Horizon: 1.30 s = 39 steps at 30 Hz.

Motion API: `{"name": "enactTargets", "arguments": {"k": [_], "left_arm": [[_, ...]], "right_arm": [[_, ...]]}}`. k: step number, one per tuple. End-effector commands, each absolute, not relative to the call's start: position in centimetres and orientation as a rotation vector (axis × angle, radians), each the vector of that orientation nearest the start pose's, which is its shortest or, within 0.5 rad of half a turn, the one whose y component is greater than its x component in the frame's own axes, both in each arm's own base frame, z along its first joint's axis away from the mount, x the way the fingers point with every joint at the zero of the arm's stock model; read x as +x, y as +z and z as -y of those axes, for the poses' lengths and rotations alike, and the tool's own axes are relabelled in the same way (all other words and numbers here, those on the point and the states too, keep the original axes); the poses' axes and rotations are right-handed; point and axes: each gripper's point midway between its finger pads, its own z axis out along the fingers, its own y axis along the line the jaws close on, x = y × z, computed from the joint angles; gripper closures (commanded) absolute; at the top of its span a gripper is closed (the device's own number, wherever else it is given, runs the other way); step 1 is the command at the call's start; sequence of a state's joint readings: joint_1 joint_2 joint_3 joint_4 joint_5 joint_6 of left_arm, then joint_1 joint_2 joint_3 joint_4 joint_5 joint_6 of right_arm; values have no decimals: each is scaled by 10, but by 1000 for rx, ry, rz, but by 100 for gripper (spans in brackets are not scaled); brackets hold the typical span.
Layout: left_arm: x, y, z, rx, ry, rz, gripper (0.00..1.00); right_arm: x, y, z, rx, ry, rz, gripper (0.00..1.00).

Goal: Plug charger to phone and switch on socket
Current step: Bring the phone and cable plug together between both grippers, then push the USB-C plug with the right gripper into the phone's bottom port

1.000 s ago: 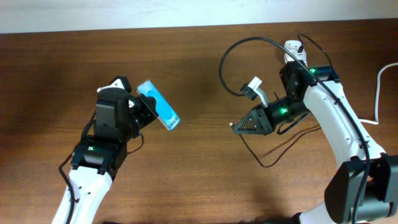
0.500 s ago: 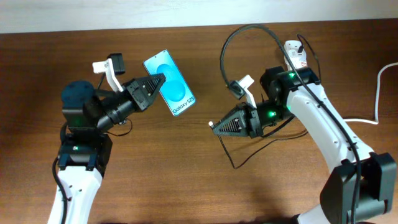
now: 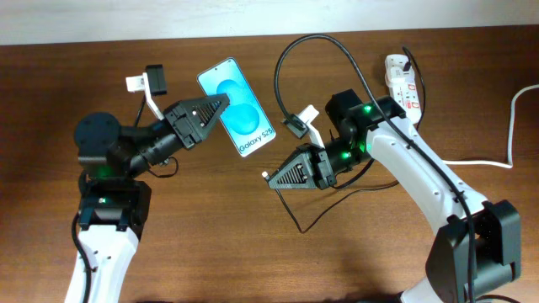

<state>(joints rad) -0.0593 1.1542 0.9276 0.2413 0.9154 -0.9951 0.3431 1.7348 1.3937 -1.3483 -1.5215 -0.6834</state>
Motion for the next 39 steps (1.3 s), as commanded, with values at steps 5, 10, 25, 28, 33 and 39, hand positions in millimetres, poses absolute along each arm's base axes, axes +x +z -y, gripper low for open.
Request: {"name": "enactTargets", "arguments": {"k": [5,10,25,28,33,39], "left_arm": [[317,370,165,104,-1570,-1788,100],[325,370,161,55,-1535,-1778,100],[331,370,157,-9,-1527,-1776,100],[331,370,157,-18,-1535,-1780,100],[331,370,157,-18,-1535,-1780,100],[331,370,157,-17,-1535,-1780,100]], "right_arm": [[229,270,-265,-946,2088,-1919,96],[230,270,-266,-951,2083,-1913,96],[233,305,-258,-976,2026,-1850,96],[234,305,-259,-992,2013,-1832,96],[236,305,-259,-1009,1998,-1810,96],[237,305,-260,-1005,2002,-1815,95]]}}
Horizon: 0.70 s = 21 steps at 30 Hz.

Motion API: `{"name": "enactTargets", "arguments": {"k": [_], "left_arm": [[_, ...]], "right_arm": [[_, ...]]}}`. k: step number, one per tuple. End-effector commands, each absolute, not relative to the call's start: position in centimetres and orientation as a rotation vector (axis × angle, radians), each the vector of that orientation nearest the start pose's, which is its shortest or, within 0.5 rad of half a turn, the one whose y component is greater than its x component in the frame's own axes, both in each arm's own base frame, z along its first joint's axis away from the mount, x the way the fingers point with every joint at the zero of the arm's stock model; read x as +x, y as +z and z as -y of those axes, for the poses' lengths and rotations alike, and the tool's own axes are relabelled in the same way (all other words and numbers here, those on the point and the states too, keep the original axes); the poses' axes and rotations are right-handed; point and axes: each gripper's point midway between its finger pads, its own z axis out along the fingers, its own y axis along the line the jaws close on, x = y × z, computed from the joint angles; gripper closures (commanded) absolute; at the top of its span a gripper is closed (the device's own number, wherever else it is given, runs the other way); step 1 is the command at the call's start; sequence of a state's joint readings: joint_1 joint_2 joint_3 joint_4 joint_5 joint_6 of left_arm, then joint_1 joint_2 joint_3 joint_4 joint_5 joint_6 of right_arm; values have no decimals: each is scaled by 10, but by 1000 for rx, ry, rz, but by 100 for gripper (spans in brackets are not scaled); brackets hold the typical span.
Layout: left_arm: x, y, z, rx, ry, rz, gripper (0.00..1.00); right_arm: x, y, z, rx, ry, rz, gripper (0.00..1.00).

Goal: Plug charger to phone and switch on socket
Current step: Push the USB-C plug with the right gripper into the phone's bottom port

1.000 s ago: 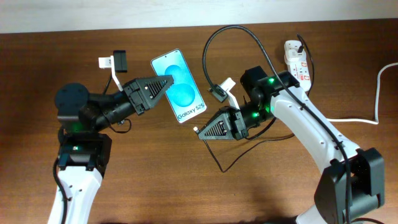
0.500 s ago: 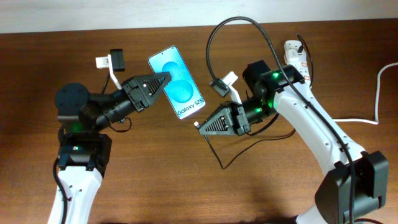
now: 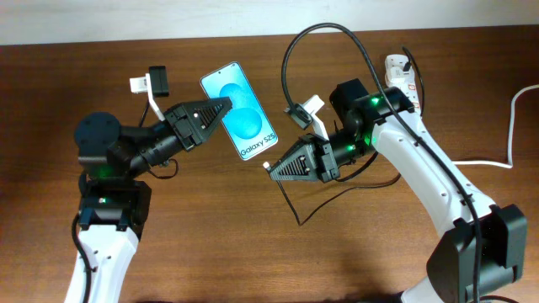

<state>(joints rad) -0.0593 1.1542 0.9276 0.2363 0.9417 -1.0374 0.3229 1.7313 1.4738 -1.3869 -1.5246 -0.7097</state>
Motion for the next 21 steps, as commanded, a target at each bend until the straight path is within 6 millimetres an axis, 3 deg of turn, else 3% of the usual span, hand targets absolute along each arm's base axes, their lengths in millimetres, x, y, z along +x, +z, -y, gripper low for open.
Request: {"name": "enactTargets", "arguments": {"k": [1,4,21], "left_arm": [[331,370,157,-17,-1535,-1779,100],[331,370,157,-18,-1535,-1780,100],[331,370,157,-18,-1535,-1780,100]], "right_arm": [[239,305,-260,-997,2007,-1824,96],[247,306,-263,-982,2017,-1840,96],[248,309,-263,-950,2041,-1876,96]]}}
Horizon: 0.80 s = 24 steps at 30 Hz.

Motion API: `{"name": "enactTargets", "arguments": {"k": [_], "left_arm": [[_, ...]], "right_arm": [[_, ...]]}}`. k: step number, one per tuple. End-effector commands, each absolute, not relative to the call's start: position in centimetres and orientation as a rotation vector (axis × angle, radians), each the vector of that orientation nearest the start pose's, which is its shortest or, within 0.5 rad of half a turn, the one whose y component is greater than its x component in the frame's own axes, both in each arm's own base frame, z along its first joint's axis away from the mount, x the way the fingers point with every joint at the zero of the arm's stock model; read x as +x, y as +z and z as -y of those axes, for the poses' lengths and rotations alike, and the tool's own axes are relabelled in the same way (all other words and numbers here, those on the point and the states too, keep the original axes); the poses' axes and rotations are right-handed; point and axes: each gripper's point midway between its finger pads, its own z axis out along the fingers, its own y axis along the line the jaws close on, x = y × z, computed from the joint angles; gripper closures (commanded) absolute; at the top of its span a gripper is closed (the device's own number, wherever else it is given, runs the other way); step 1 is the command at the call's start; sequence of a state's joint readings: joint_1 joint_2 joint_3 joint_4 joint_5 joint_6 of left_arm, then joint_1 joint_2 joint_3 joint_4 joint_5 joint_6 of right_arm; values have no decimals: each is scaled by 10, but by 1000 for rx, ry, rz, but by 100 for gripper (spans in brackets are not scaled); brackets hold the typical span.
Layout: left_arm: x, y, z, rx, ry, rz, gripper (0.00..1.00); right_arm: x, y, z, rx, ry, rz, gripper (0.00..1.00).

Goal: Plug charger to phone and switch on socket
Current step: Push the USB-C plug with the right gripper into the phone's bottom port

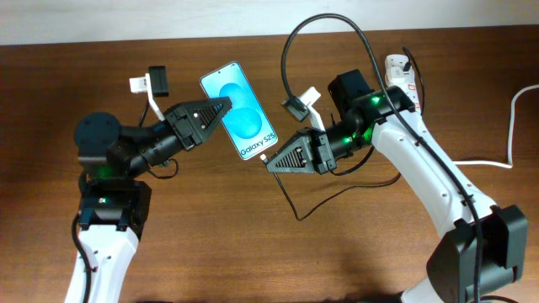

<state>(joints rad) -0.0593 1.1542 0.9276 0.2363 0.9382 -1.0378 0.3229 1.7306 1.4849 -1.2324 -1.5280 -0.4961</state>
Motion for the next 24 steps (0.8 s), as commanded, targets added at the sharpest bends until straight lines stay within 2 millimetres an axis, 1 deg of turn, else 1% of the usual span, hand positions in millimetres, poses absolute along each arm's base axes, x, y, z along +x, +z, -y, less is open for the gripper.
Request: {"name": "enactTargets", "arguments": {"k": [1,4,9,19,24], "left_arm": [[331,370,157,-18,-1535,-1780,100],[331,370,157,-17,-1535,-1779,100],[331,370,157,-18,-1535,-1780,100],[331,370,157,-18,-1535,-1780,100],[331,370,157,-18,-1535,-1780,100]], "right_arm": [[248,309,-263,-950,2041,-1876,96],[248,310,-263,-952,2040,-1873,96],[250,318,-264,-973,2022,-1848,96],[250,318,-264,-979,2018,-1842,96],[249,318,-264,-945,2045,-1882,95]]}}
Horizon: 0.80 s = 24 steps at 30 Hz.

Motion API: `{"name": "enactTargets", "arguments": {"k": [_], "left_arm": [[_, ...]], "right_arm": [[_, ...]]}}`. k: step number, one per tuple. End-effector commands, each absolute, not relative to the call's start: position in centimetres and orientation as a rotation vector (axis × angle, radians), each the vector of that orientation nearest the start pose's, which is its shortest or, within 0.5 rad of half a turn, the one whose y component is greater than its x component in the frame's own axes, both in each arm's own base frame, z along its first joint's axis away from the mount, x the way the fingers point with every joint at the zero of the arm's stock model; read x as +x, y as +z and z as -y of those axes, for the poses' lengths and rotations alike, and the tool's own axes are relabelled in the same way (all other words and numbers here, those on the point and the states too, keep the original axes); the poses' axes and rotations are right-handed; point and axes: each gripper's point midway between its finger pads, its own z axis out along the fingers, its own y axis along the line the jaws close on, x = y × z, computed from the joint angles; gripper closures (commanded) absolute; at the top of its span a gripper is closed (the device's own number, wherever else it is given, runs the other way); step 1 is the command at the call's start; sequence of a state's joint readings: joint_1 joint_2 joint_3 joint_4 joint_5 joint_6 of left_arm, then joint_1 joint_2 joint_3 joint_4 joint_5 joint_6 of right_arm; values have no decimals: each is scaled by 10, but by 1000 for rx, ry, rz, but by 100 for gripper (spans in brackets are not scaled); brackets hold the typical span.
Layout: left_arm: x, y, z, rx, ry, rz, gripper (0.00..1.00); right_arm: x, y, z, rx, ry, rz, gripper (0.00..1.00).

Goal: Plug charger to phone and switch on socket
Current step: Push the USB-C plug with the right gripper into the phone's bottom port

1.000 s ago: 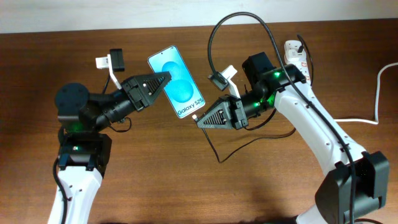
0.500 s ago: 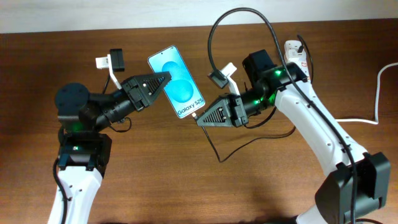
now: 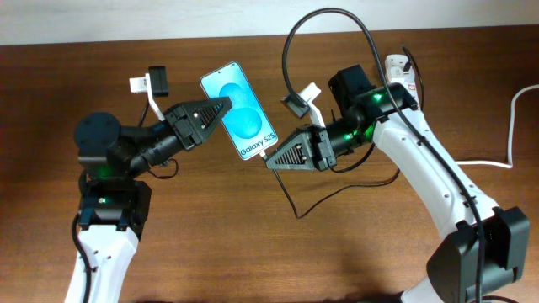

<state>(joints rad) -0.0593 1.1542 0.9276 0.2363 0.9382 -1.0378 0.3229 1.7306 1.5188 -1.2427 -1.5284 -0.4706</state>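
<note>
The phone (image 3: 241, 111), its blue screen facing up and reading "Galaxy S25", lies tilted near the middle of the brown table. My left gripper (image 3: 222, 105) is shut on its left edge. My right gripper (image 3: 269, 162) is shut on the white charger plug, whose tip sits right at the phone's lower end. Whether the plug is inside the port cannot be told. The black cable (image 3: 290, 59) loops up and back to the white socket strip (image 3: 402, 77) at the far right.
A white cord (image 3: 510, 126) runs off the strip toward the right edge. More black cable (image 3: 337, 192) trails across the table below my right arm. A white wall borders the table's far side.
My right gripper with the plug has shifted very slightly toward the phone's bottom end. The left gripper and the phone have not moved.
First my right gripper held the plug well below and to the right of the phone, which my left gripper gripped. Then the plug was closer to the phone's lower end. By now its tip is at the phone's bottom edge.
</note>
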Motion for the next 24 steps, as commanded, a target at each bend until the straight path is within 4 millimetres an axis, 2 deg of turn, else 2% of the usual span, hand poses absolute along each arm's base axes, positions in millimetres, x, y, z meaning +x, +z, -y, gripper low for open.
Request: {"name": "enactTargets", "arguments": {"k": [1,14,24], "left_arm": [[331,370,157,-17,-1535,-1780,100],[330,370,157,-18,-1540,-1781,100],[329,370,158,-11,-1545,-1784,100]], "right_arm": [[249,318,-264,-943,2046,-1884,96],[250,318,-264,-935,2051,-1892,96],[264,322,-269,-927,2053,-1896,96]]}}
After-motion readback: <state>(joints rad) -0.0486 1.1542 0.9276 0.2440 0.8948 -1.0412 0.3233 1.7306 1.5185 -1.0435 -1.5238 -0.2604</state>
